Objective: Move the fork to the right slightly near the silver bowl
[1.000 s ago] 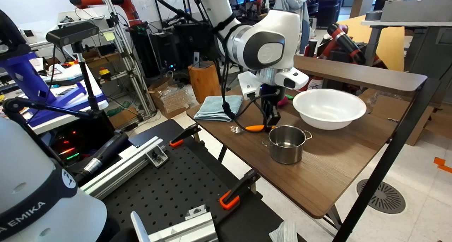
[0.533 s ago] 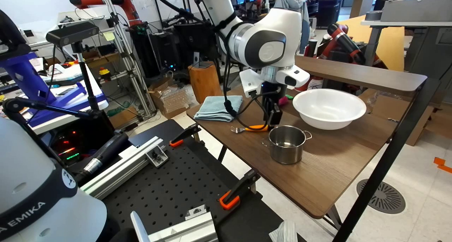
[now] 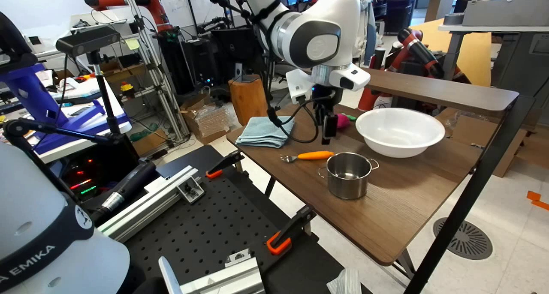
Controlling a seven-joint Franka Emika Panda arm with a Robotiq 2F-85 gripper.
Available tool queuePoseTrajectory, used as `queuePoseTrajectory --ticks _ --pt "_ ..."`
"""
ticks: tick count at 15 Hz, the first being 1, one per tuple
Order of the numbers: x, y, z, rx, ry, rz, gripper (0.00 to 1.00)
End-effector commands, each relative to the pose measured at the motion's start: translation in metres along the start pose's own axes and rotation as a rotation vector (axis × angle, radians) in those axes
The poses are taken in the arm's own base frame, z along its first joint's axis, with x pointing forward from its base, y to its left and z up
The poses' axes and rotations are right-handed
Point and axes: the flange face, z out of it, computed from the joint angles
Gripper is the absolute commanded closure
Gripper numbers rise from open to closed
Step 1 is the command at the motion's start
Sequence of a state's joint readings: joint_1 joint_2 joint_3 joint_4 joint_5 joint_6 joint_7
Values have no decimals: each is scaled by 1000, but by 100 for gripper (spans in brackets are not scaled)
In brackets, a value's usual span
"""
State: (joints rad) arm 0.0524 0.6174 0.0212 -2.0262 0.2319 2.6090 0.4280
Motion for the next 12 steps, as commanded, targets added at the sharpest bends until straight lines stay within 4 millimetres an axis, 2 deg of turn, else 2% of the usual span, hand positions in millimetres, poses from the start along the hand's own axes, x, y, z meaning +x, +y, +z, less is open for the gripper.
queuePoseTrajectory --ticks 1,3,5,6,8,12 --pt "-18 1 -39 39 7 -16 0" --pt "-28 -4 -65 56 29 -34 0" --pt "-43 -11 -80 45 20 -86 0" --pt "-28 -13 -71 46 39 -48 0" --pt "-40 -15 -80 46 32 -68 0" --pt "-42 -12 -78 41 26 -75 0"
